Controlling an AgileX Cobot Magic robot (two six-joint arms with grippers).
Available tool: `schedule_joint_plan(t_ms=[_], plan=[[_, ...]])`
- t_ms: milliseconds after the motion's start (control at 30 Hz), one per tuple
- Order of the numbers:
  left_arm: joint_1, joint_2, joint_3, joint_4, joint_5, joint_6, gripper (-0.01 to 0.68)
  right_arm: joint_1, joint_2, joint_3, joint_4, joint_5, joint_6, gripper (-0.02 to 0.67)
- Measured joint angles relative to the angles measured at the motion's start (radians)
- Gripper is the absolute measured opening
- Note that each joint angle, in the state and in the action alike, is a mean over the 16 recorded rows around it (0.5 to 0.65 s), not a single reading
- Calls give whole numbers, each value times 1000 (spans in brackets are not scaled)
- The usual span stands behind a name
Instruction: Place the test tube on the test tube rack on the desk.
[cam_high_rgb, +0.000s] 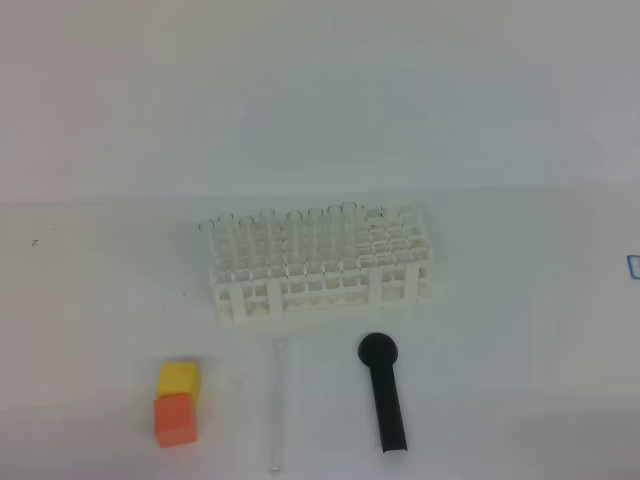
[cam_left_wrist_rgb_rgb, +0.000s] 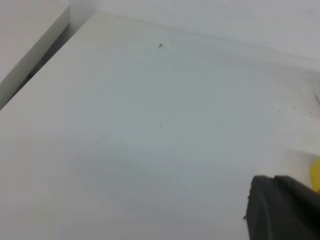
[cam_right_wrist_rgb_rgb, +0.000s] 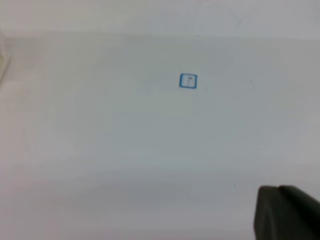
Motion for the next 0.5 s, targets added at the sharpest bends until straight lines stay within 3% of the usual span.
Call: schedule_joint_plan(t_ms=[500], plan=[[0, 1, -2, -75, -59, -27, -1, 0, 0, 0, 0, 0, 0, -1]])
